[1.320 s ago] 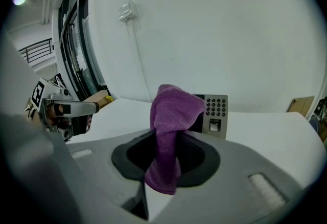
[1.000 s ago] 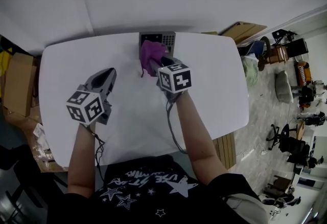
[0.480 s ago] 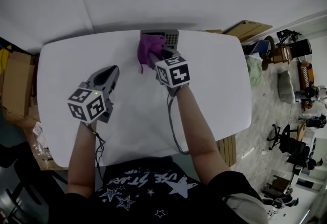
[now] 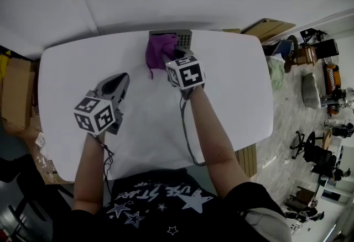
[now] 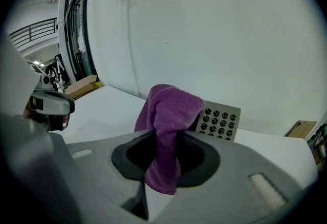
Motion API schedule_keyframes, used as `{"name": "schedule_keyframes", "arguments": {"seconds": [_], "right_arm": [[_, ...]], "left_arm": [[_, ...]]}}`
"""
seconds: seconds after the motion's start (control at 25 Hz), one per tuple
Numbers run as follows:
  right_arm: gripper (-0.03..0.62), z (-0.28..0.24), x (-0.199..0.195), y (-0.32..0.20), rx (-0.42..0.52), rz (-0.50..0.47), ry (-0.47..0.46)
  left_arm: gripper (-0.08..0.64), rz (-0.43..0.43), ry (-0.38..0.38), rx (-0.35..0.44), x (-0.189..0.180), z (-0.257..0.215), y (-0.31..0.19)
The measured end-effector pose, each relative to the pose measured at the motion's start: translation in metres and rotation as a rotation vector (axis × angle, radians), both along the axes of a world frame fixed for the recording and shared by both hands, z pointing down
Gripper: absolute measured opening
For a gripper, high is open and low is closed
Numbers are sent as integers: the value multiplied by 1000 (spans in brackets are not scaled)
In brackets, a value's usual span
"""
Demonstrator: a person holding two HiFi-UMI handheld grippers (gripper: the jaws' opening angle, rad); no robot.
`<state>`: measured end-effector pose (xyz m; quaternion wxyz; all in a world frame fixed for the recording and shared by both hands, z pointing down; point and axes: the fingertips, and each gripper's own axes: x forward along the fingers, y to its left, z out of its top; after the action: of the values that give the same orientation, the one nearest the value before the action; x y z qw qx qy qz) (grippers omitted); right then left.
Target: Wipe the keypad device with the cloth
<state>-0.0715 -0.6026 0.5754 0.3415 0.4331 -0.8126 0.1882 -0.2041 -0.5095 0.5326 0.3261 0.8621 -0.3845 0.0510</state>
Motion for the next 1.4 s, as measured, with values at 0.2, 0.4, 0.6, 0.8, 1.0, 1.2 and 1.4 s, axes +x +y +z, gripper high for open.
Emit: {"name": "schedule_keyframes", "arguments": {"seconds": [0.2, 0.4, 0.6, 0.8, 1.0, 1.2, 1.4], "right_arm": [[94, 0, 10, -3, 0, 27, -8], [94, 1, 29, -8, 1, 65, -11], [95, 0, 52, -12, 1, 107, -16], [94, 0, 71, -15, -5, 146, -25], [95, 4, 92, -15, -12, 194, -24], [95, 4, 117, -11, -19, 255, -16], [94, 1, 138, -4, -15, 301, -17]], "left_arm": [[9, 6, 1, -4, 6, 1, 0], [9, 12, 1, -12, 14, 3, 0], [9, 24, -3, -13, 23, 3, -1], [9, 33, -3, -14, 30, 3, -2], [9, 43, -3, -13, 37, 4, -2], [9, 48, -10, -9, 42, 2, 0], [9, 87, -34, 28, 51, -6, 5]]}}
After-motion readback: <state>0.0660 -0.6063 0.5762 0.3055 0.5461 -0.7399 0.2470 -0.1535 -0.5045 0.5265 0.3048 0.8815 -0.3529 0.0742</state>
